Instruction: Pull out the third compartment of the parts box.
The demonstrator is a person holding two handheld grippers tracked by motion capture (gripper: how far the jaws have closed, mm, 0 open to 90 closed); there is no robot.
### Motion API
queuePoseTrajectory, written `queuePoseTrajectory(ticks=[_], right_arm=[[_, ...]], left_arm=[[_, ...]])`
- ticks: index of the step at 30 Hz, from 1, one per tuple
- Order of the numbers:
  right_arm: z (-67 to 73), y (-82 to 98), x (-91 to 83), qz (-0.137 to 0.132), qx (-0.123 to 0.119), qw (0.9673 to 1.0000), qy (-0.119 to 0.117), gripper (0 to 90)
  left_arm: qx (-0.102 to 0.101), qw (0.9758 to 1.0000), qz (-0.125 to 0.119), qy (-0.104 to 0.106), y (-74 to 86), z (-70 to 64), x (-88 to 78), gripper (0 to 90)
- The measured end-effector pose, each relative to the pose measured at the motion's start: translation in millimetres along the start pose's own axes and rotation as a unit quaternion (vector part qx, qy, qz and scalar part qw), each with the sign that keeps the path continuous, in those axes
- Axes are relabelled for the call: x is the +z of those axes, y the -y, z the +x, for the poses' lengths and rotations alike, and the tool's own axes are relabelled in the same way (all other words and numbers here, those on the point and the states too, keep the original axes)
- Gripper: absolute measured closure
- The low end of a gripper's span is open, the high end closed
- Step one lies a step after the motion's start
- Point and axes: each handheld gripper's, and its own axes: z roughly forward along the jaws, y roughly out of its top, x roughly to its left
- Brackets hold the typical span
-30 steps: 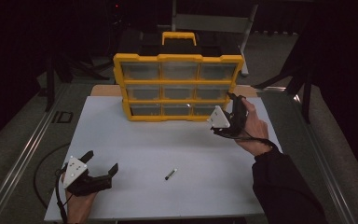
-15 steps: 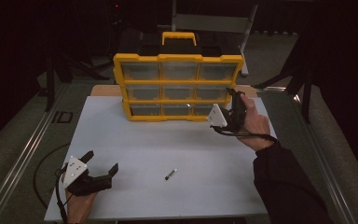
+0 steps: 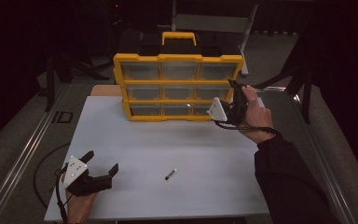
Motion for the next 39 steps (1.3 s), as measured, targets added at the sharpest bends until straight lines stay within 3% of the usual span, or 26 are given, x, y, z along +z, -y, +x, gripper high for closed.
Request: queuePoseTrajectory(ticks=[12,20,39], right_arm=[[-12.1,-2.5,6.7,0.006,-0.028,0.9994,0.021,7.9],[-19.2,-7.2,11.9,0.005,-0.052,0.9976,0.045,9.3],[-27.7,-5.9,26.7,0.018,-0.091,0.993,0.073,12.2]], left_arm=[[0.001,1.0,0.001,0.0,0.2,0.1,0.3,0.0],[-0.001,1.0,-0.001,-0.002,0.1,0.7,-0.4,0.0],[0.001,1.0,0.001,-0.001,0.2,0.5,0.0,0.0]])
